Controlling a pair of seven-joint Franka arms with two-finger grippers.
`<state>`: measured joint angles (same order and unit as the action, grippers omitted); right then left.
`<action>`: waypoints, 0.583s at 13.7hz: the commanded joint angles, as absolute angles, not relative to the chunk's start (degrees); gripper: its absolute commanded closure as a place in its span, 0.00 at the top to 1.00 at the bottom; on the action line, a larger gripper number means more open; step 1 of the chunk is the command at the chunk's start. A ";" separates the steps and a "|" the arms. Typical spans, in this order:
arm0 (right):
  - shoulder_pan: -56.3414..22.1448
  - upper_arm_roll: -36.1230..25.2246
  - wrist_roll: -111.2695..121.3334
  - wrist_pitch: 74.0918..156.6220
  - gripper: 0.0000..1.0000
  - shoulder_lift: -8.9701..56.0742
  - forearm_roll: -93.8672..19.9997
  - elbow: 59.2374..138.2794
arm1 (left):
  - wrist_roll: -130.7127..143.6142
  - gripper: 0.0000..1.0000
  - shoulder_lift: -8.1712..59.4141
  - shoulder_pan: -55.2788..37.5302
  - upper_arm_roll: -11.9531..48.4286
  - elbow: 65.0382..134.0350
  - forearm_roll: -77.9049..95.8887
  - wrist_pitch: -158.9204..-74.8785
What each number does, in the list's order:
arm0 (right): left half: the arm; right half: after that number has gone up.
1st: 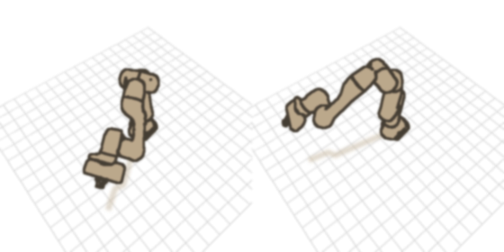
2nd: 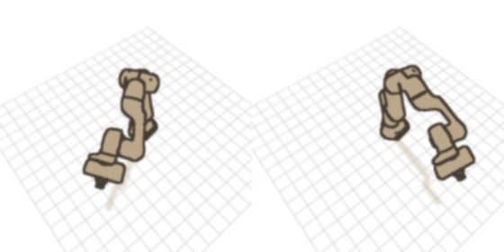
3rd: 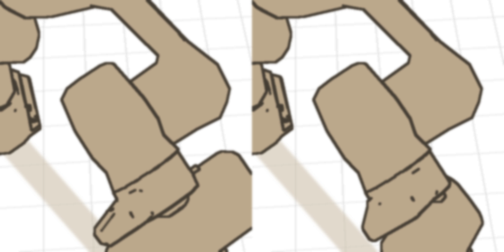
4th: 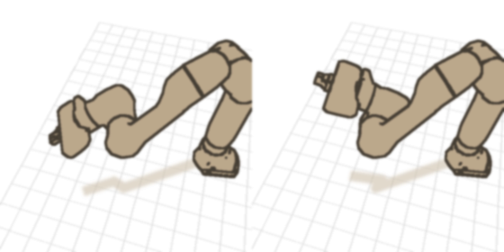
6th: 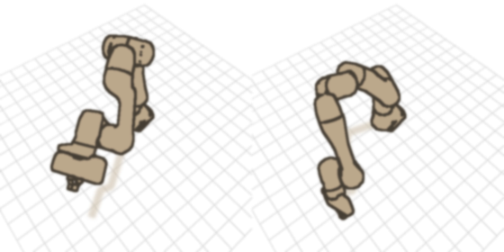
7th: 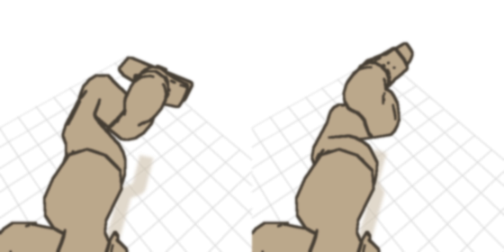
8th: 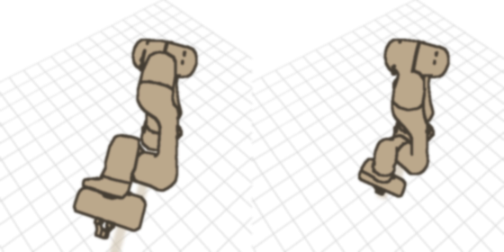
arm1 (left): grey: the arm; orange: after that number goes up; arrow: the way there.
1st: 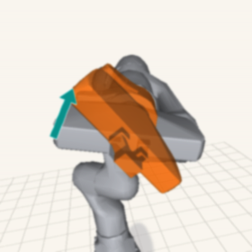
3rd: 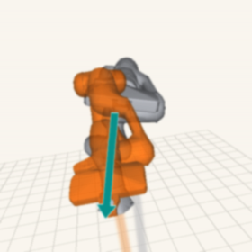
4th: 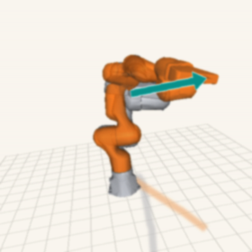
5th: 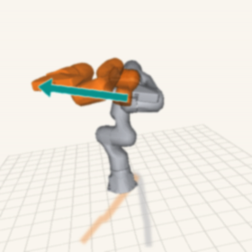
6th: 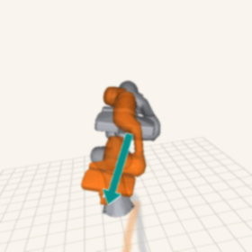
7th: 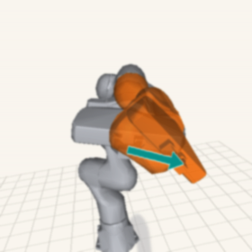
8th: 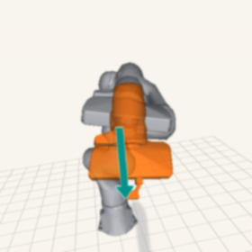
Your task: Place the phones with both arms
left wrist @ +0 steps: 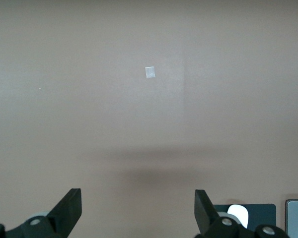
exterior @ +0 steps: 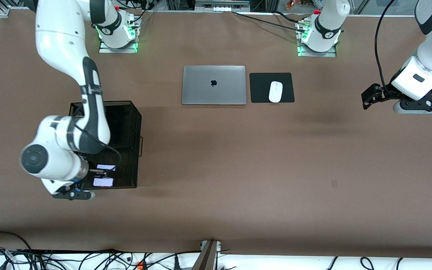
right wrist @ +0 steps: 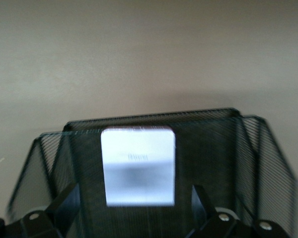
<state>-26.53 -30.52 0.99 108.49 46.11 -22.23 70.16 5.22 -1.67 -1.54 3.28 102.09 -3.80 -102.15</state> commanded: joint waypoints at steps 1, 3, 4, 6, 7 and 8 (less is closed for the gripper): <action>-26.37 -31.63 2.03 98.39 1.00 37.20 -22.50 71.45 | 4.57 1.00 -2.11 -1.76 3.16 102.39 -2.90 -102.48; -27.15 -33.13 1.41 92.13 1.00 31.85 -18.92 74.16 | 4.57 1.00 -2.11 -1.84 3.16 102.39 -2.90 -102.48; -27.85 -33.13 1.32 92.37 1.00 28.16 -16.55 77.75 | 4.57 1.00 -2.11 -1.85 3.16 102.39 -2.90 -102.48; -30.22 -33.13 1.14 95.08 1.00 20.43 -11.54 86.61 | 4.74 1.00 -2.20 -1.93 3.25 102.39 -2.90 -102.48; -30.67 -33.13 0.88 96.84 1.00 17.00 -9.60 90.40 | 4.75 1.00 -2.20 -1.93 3.51 102.39 -2.90 -102.48; -30.67 -32.87 -0.17 97.81 1.00 13.92 -7.58 93.05 | 4.83 1.00 -2.20 -1.85 3.78 102.31 -2.90 -102.48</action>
<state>-28.72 -33.26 0.91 93.90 22.51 -11.24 82.71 5.23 -1.67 -1.80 3.39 102.09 -3.80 -102.15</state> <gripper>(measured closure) 0.000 0.000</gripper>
